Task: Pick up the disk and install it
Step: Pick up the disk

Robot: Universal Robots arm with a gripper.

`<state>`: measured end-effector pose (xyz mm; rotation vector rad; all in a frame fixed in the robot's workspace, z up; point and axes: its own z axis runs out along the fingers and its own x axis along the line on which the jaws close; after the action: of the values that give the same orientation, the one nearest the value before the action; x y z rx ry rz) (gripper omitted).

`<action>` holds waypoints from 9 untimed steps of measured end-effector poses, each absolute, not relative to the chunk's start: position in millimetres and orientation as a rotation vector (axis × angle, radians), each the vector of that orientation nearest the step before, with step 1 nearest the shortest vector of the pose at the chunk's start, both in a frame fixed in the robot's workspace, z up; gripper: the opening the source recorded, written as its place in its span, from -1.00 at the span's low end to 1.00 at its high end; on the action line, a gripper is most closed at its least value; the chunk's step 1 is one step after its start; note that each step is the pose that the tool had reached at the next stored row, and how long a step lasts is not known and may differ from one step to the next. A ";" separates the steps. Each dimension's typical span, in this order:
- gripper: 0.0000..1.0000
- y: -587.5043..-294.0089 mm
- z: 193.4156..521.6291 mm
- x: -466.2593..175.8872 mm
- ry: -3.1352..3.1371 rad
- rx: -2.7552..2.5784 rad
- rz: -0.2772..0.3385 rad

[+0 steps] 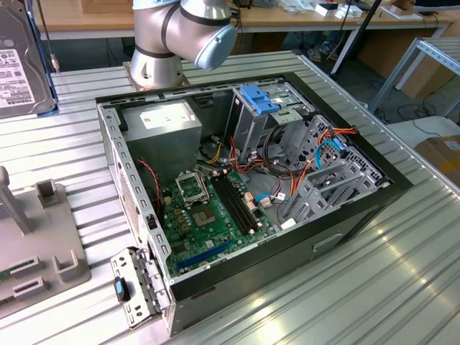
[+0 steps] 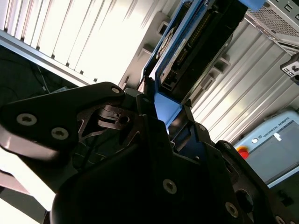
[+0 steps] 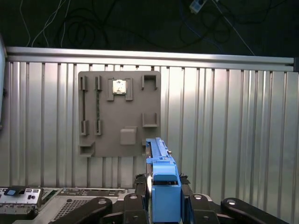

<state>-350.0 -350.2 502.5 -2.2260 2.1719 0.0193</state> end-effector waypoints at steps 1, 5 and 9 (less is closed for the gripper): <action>-0.26 -350.2 502.4 -347.3 2.172 -2.226 0.019; -0.26 -350.0 502.4 -327.3 2.172 -2.226 0.019; -0.26 -349.9 502.5 -315.9 2.172 -2.226 0.019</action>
<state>-315.9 -349.9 502.5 -2.2259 2.1720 0.0192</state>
